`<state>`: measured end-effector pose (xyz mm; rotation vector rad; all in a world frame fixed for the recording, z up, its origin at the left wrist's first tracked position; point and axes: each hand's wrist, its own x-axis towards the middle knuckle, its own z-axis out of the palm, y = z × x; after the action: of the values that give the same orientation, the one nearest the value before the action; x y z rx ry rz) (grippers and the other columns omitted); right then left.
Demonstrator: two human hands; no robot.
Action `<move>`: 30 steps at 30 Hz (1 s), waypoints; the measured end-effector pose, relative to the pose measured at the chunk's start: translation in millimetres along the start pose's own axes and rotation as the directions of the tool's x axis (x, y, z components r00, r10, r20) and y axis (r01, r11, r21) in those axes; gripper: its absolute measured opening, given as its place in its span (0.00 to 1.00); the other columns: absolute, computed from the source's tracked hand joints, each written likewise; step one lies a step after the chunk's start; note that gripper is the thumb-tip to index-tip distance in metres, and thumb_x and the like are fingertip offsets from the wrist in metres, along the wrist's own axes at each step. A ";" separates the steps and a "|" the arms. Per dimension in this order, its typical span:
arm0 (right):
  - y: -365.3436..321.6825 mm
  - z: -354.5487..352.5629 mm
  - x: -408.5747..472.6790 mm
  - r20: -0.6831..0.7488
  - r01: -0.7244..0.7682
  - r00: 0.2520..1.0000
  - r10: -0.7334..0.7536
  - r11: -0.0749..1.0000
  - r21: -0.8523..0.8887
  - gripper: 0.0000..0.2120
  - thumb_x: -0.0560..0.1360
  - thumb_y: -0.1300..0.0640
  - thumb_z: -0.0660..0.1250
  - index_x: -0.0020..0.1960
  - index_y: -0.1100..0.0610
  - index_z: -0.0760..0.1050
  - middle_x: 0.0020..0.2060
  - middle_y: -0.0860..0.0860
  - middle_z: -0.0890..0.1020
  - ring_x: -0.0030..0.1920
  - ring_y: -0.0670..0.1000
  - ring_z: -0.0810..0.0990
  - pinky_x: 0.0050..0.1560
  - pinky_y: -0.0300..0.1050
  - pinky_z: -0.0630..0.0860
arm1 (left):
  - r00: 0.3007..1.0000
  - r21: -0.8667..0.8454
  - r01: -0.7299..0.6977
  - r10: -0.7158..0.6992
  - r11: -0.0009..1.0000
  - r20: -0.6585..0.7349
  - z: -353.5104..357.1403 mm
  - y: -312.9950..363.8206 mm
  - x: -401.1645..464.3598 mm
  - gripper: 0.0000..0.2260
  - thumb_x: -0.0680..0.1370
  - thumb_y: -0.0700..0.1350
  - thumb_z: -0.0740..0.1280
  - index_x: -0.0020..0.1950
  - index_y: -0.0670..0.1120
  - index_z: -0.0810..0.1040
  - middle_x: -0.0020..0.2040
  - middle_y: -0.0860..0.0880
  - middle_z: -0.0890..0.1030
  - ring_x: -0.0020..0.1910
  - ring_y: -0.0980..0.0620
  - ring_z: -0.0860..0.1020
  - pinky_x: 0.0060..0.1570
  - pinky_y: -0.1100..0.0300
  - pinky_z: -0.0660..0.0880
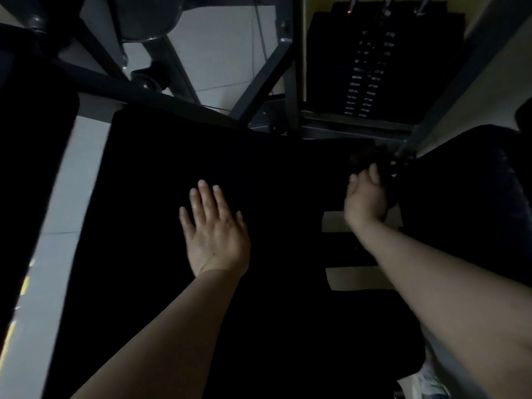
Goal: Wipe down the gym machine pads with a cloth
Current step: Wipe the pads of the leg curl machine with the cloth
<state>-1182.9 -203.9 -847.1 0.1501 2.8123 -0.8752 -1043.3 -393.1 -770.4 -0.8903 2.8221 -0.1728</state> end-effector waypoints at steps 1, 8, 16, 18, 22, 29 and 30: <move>-4.4 -1.2 -15.6 0.043 0.037 0.998 -0.036 0.999 -0.025 0.18 0.82 0.60 0.52 0.68 0.66 0.68 0.74 0.60 0.60 0.73 0.59 0.59 0.72 0.50 0.56 | 1.000 0.002 0.001 -0.001 1.000 0.005 -0.2 0.2 0.6 0.28 0.81 0.55 0.42 0.78 0.45 0.40 0.78 0.45 0.37 0.77 0.47 0.38 0.74 0.48 0.40; -12.9 5.6 -31.4 0.151 0.038 0.988 -0.017 0.990 -0.138 0.26 0.81 0.42 0.46 0.76 0.50 0.58 0.78 0.47 0.47 0.73 0.63 0.59 0.74 0.56 0.50 | 1.000 -0.032 0.000 0.000 0.999 -0.002 -2.0 0.4 -1.4 0.28 0.81 0.55 0.41 0.78 0.45 0.41 0.78 0.46 0.37 0.76 0.48 0.37 0.74 0.48 0.39; -2.9 3.2 47.7 0.070 -0.093 0.992 0.101 0.991 -0.099 0.25 0.80 0.41 0.48 0.75 0.47 0.59 0.77 0.46 0.52 0.74 0.66 0.52 0.73 0.59 0.54 | 0.999 -0.036 -0.006 0.005 0.999 -0.040 -0.9 1.2 -1.9 0.28 0.81 0.55 0.41 0.78 0.44 0.40 0.78 0.45 0.36 0.76 0.48 0.36 0.73 0.49 0.37; 3.5 5.5 46.0 -0.020 -0.087 0.996 0.087 0.996 -0.026 0.22 0.82 0.46 0.48 0.73 0.50 0.64 0.77 0.47 0.55 0.74 0.63 0.55 0.72 0.57 0.57 | 0.999 -0.038 -0.009 0.008 0.999 -0.044 -1.1 1.6 -2.7 0.28 0.81 0.55 0.41 0.78 0.44 0.40 0.78 0.45 0.37 0.76 0.48 0.36 0.73 0.49 0.37; 0.9 20.8 3.2 -0.121 -0.127 0.984 0.133 0.990 0.056 0.17 0.82 0.54 0.51 0.63 0.60 0.71 0.77 0.50 0.56 0.75 0.56 0.56 0.73 0.54 0.55 | 0.998 -0.038 -0.026 0.024 0.999 -0.051 0.4 0.6 -2.8 0.28 0.81 0.54 0.41 0.78 0.43 0.41 0.78 0.44 0.38 0.76 0.47 0.37 0.73 0.48 0.37; -15.7 24.8 -26.4 0.051 -0.103 0.993 0.102 0.995 0.013 0.20 0.82 0.47 0.48 0.67 0.56 0.67 0.78 0.49 0.50 0.71 0.63 0.62 0.69 0.58 0.61 | 0.998 -0.051 -0.032 0.030 0.998 -0.050 -2.3 0.3 -3.9 0.28 0.81 0.54 0.42 0.78 0.43 0.42 0.78 0.44 0.39 0.77 0.47 0.38 0.73 0.48 0.38; -13.0 21.9 -12.7 0.055 -0.118 0.991 0.119 0.993 -0.027 0.22 0.82 0.46 0.48 0.70 0.53 0.65 0.78 0.48 0.49 0.73 0.64 0.59 0.72 0.60 0.55 | 0.998 -0.051 -0.034 0.031 0.998 -0.050 -3.2 0.1 -3.9 0.28 0.81 0.54 0.42 0.78 0.43 0.42 0.78 0.44 0.39 0.77 0.47 0.38 0.73 0.48 0.39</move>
<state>-1169.2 -227.6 -854.8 0.2817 2.7285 -0.8063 -1040.8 -390.6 -766.7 -0.8619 2.8967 -0.1185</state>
